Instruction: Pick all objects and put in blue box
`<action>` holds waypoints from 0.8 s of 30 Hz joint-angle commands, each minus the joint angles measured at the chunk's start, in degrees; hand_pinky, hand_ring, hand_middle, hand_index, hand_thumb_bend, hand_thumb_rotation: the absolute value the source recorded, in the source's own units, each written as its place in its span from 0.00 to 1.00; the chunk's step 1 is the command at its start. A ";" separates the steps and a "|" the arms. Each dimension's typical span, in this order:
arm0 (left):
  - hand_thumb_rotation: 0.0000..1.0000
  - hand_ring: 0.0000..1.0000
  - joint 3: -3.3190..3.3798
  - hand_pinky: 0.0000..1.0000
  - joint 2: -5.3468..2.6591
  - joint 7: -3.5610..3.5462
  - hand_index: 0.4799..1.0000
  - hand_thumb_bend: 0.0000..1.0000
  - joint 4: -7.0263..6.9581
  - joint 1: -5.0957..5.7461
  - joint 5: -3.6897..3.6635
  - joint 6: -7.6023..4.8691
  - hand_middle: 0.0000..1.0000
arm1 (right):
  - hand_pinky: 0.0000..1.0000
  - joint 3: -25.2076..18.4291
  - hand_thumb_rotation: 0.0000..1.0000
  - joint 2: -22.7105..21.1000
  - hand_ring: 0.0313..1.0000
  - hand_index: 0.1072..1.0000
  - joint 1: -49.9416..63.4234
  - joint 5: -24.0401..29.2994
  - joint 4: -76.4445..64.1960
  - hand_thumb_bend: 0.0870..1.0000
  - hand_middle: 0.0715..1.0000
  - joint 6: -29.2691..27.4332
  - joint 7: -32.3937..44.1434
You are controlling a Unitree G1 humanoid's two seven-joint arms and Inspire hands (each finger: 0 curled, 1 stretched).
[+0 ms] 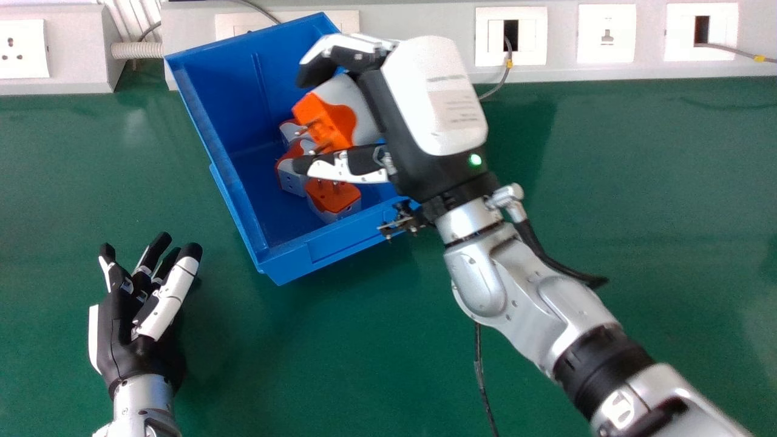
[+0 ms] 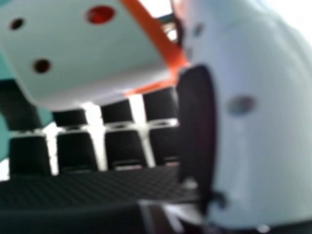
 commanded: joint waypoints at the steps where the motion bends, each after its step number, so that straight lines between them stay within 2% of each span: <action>1: 0.01 0.84 1.27 0.82 -2.94 3.97 0.68 0.63 7.70 7.29 -1.04 10.20 0.85 | 0.33 1.69 0.00 0.52 0.41 0.47 -7.53 -1.29 2.58 0.45 0.46 -1.64 -3.16; 4: 0.00 0.84 1.46 0.82 -2.86 4.10 0.65 0.63 7.81 7.31 -1.17 10.26 0.85 | 0.33 3.18 0.00 0.57 0.43 0.43 -10.58 -1.84 6.47 0.45 0.49 -1.77 -2.77; 7: 0.00 0.84 1.41 0.82 -2.71 4.79 0.62 0.64 8.00 7.39 -0.95 10.21 0.84 | 0.35 5.10 0.00 0.93 0.43 0.41 -13.54 -3.02 10.39 0.45 0.49 -0.51 -3.66; 9: 0.01 0.84 1.47 0.81 -2.53 4.71 0.61 0.65 8.12 7.44 -0.97 10.36 0.84 | 0.36 6.30 0.00 1.46 0.43 0.40 -15.33 -3.61 13.16 0.45 0.49 0.70 -3.83; 11: 0.01 0.83 1.51 0.81 -2.44 4.96 0.59 0.66 8.20 7.31 -1.00 10.64 0.84 | 0.35 7.42 0.00 2.05 0.43 0.41 -16.87 -4.40 15.77 0.45 0.49 1.89 -4.26; 13: 0.00 0.83 1.23 0.82 -2.39 5.40 0.57 0.66 8.27 7.26 -0.64 10.68 0.83 | 0.34 8.53 0.00 2.81 0.43 0.42 -18.36 -4.68 18.70 0.45 0.49 3.02 -4.41; 16: 0.02 0.83 1.16 0.80 -2.47 5.66 0.54 0.68 8.29 7.24 -0.55 10.60 0.83 | 0.33 8.20 0.00 3.53 0.43 0.45 -19.56 -3.06 21.52 0.45 0.48 3.45 -2.80; 18: 0.02 0.82 1.22 0.79 -2.58 5.73 0.54 0.68 8.25 7.25 -0.64 10.58 0.82 | 0.33 6.54 0.00 4.22 0.43 0.48 -20.13 -0.73 22.68 0.45 0.47 5.46 1.37; 20: 0.03 0.82 1.45 0.79 -2.72 5.40 0.54 0.67 8.20 7.28 -0.94 10.49 0.83 | 0.33 5.60 0.00 5.72 0.44 0.48 -21.78 0.89 23.18 0.45 0.48 13.95 12.61; 21: 0.02 0.82 1.47 0.78 -2.80 5.28 0.55 0.67 8.17 7.32 -0.97 10.40 0.83 | 0.49 5.30 0.00 6.40 0.69 0.70 -22.29 1.37 22.89 0.57 0.73 17.88 16.95; 22: 0.02 0.82 1.43 0.78 -2.83 5.23 0.55 0.66 8.16 7.36 -0.91 10.32 0.83 | 0.67 5.31 0.00 6.77 0.84 0.85 -22.34 1.59 22.27 0.77 0.86 20.49 19.06; 23: 0.01 0.82 1.44 0.78 -2.85 5.30 0.56 0.66 8.19 7.36 -0.91 10.30 0.83 | 0.78 5.58 0.03 6.95 0.92 0.92 -22.06 1.49 21.43 0.88 0.93 22.50 19.88; 24: 0.01 0.82 1.49 0.78 -2.86 5.31 0.55 0.66 8.21 7.35 -0.96 10.35 0.82 | 0.88 5.83 0.09 6.96 0.96 0.96 -21.54 1.30 20.43 0.94 0.96 23.90 19.90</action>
